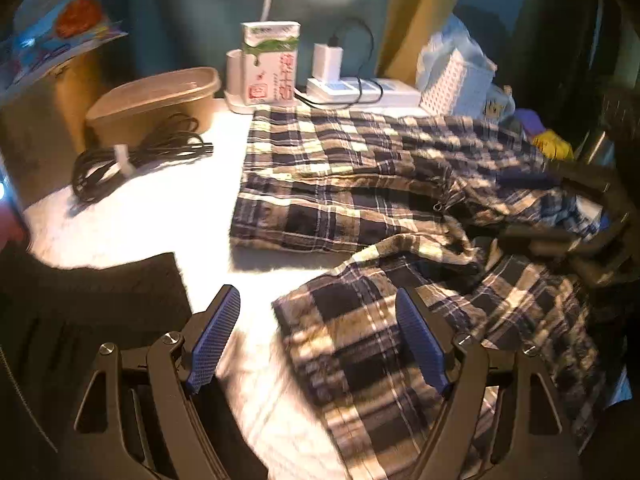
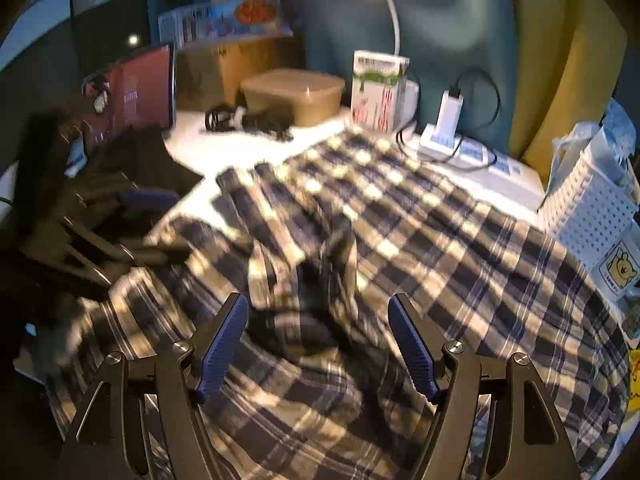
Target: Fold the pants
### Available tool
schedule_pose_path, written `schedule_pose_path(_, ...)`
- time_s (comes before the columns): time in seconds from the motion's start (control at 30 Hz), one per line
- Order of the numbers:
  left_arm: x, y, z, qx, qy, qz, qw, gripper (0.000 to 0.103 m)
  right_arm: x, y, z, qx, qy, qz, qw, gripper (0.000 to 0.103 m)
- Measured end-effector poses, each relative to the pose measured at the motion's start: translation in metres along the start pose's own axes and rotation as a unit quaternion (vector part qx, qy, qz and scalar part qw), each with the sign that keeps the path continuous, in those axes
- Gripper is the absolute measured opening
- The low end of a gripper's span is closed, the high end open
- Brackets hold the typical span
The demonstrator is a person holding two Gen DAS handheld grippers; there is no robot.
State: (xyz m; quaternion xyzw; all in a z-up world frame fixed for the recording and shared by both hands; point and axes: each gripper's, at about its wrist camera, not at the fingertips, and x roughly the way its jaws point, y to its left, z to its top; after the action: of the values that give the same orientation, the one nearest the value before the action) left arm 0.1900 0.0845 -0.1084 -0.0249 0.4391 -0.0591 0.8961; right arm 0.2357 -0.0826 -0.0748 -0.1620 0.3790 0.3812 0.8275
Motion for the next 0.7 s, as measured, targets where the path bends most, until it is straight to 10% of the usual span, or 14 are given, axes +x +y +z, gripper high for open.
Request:
schedule_pose_path(0.07,0.006,-0.003,-0.002,0.007,0.005,-0.007,0.9999,0.075,0.0,0.0,0.01,0.006,-0.017,0.001,1.0,0.074)
schedule_pose_path(0.17,0.011,-0.008,-0.004,0.023,0.01,0.008,0.9997,0.035,0.018,-0.003,0.021,0.009,-0.012,0.005,1.0,0.072)
schedule_pose_path(0.23,0.009,-0.007,-0.006,0.016,0.011,0.008,0.9998,0.021,0.039,-0.005,0.022,0.009,0.011,0.002,1.0,0.047)
schedule_pose_path(0.3,0.005,-0.004,-0.009,0.01,0.012,0.01,0.9998,0.02,0.052,-0.003,0.017,0.004,0.041,0.005,0.999,0.012)
schedule_pose_path(0.7,-0.033,0.016,-0.026,-0.022,-0.002,0.043,0.9988,0.021,0.013,0.034,-0.037,-0.077,0.087,0.054,0.992,0.009)
